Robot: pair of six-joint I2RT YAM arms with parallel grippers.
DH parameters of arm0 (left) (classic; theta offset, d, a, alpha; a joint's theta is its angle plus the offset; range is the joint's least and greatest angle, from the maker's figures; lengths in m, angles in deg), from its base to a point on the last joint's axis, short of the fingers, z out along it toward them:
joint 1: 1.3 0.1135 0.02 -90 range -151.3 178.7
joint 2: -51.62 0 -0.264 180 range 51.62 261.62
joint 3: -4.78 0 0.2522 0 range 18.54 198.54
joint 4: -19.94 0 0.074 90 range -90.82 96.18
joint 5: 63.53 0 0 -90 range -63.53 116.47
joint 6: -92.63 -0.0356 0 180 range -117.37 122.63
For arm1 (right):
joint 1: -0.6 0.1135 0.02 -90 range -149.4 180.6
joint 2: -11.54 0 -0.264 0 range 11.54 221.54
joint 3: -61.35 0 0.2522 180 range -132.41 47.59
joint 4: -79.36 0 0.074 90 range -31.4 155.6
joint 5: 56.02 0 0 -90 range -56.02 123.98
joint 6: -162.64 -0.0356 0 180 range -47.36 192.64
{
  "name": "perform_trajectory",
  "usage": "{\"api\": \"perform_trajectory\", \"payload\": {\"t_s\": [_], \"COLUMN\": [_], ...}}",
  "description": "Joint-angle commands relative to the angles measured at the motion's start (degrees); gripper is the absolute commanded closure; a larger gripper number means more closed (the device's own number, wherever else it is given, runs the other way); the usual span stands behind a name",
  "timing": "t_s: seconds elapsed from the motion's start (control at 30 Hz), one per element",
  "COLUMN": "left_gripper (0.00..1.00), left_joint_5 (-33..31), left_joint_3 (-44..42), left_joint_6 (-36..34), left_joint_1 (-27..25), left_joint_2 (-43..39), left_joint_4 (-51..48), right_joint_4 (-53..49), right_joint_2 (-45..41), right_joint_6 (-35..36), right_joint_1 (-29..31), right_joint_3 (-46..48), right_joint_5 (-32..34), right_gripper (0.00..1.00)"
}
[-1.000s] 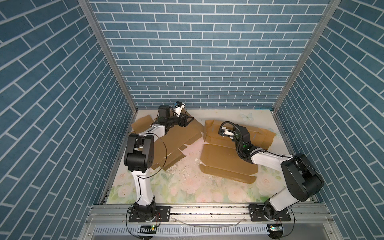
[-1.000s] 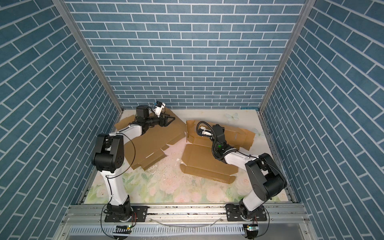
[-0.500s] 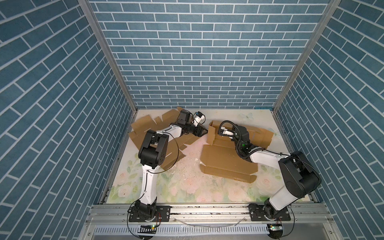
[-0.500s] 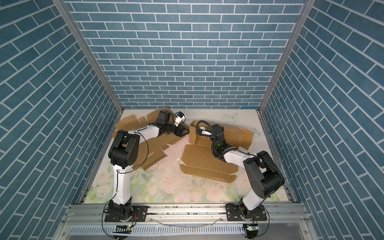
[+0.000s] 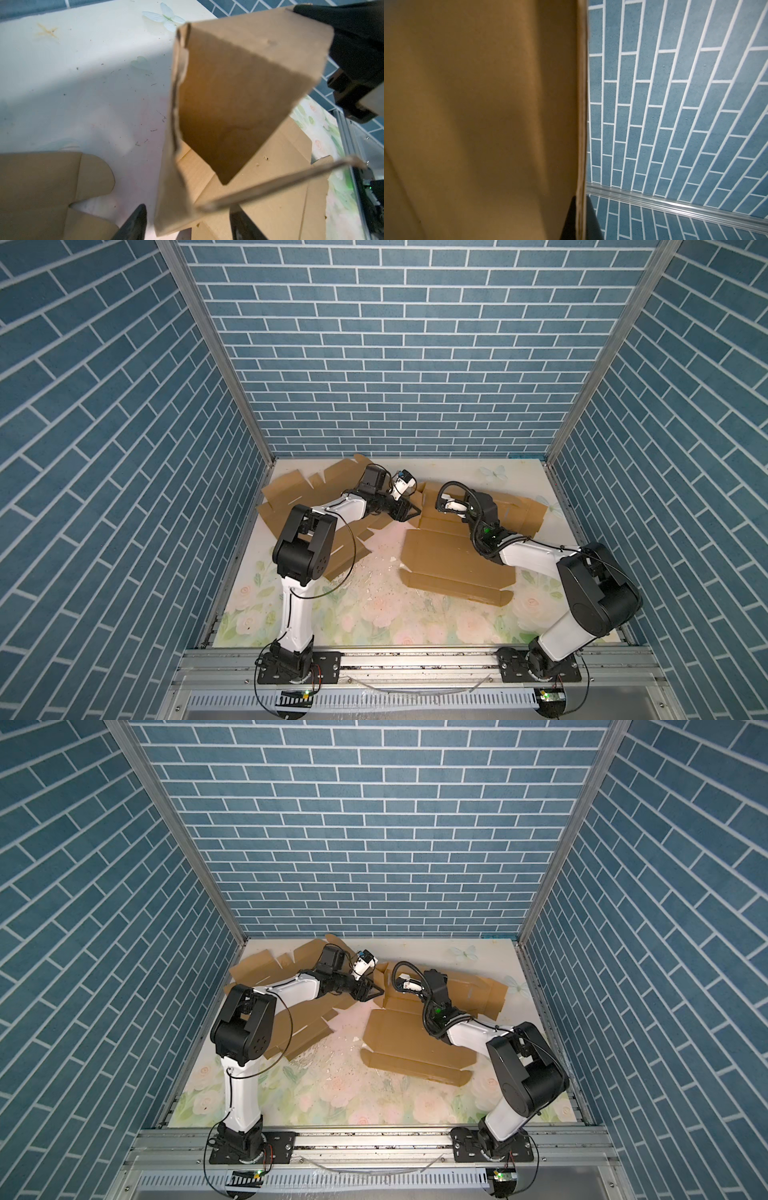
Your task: Fold the paper box
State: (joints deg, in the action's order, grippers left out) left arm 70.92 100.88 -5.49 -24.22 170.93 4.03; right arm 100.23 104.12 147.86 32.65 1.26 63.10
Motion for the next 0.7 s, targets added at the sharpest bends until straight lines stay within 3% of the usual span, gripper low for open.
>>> {"api": "perform_trajectory", "payload": {"t_s": [0.0, 0.17, 0.5, 0.6, 0.67], "left_gripper": [0.42, 0.43, 0.73, 0.72, 0.58], "left_joint_5": [1.2, -0.7, -24.7, -30.9, -32.8], "left_joint_3": [0.8, -1.7, -8.2, -8.0, -7.6], "left_joint_6": [-0.3, 2.3, 7.4, 8.1, 8.1], "left_joint_1": [-0.8, -3.0, -7.6, -8.8, -9.4], "left_joint_2": [0.3, -0.1, -0.9, -0.4, -0.3], "left_joint_4": [2.1, 6.7, 20.5, 20.6, 19.9], "right_joint_4": [-0.6, -1.0, -1.6, -1.7, -1.7], "right_joint_2": [-0.3, -0.3, -1.1, -1.3, -1.5], "right_joint_6": [-1.7, -1.8, -2.4, -2.6, -2.8], "right_joint_1": [0.7, 1.1, 2.4, 2.7, 2.8], "right_joint_3": [-2.1, -2.2, -2.2, -2.1, -2.1], "right_joint_5": [-0.3, 0.1, 0.9, 0.9, 0.9], "right_gripper": [1.0, 1.0, 1.0, 1.0, 1.0]}}
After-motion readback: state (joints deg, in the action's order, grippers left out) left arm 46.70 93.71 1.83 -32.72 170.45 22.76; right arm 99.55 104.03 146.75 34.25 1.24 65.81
